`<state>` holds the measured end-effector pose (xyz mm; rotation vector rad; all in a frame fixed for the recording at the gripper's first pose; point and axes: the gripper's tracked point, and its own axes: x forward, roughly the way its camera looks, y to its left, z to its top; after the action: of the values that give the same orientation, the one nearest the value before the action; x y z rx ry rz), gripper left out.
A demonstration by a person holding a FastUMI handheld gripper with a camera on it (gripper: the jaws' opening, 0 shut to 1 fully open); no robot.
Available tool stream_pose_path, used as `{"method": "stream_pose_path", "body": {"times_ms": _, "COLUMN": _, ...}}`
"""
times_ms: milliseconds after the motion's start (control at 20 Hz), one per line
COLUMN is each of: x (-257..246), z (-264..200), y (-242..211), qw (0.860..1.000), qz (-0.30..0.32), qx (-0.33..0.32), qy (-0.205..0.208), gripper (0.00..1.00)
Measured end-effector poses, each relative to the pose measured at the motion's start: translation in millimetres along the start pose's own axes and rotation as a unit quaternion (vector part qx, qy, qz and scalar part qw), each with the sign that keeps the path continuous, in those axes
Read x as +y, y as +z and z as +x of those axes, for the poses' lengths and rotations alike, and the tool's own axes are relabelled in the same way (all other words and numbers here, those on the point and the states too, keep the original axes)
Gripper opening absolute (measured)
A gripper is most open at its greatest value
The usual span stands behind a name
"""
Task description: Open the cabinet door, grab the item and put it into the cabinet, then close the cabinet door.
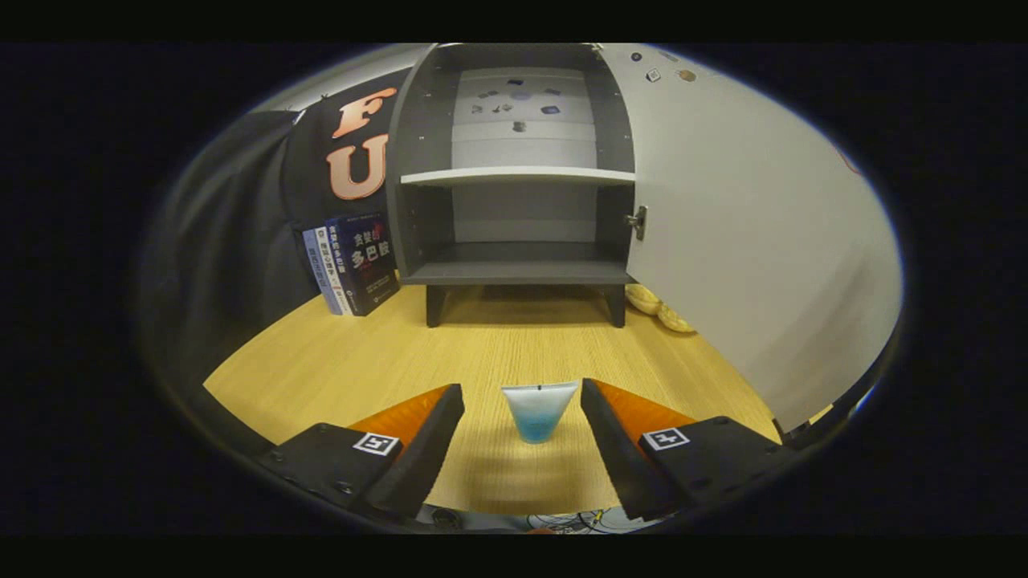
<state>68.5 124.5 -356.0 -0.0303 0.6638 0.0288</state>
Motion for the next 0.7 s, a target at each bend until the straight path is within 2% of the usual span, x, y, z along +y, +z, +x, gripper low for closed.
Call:
{"method": "stream_pose_path", "body": {"times_ms": 400, "x": -5.0, "z": 37.7, "y": -43.7, "qw": 0.998, "qz": 0.035, "qx": 0.047, "qy": -0.003, "gripper": 0.94}}
{"method": "stream_pose_path", "body": {"times_ms": 450, "x": -5.9, "z": 39.7, "y": -45.1, "qw": 0.998, "qz": 0.041, "qx": 0.047, "qy": -0.003, "gripper": 0.91}}
{"method": "stream_pose_path", "body": {"times_ms": 550, "x": -12.0, "z": 41.8, "y": -46.6, "qw": 0.998, "qz": 0.049, "qx": 0.046, "qy": -0.012, "gripper": 0.79}}
{"method": "stream_pose_path", "body": {"times_ms": 650, "x": -13.1, "z": 42.0, "y": -47.4, "qw": 0.997, "qz": 0.059, "qx": 0.05, "qy": -0.008, "gripper": 0.59}}
{"method": "stream_pose_path", "body": {"times_ms": 700, "x": -13.3, "z": 40.5, "y": -47.0, "qw": 0.997, "qz": 0.06, "qx": 0.051, "qy": -0.008, "gripper": 0.57}}
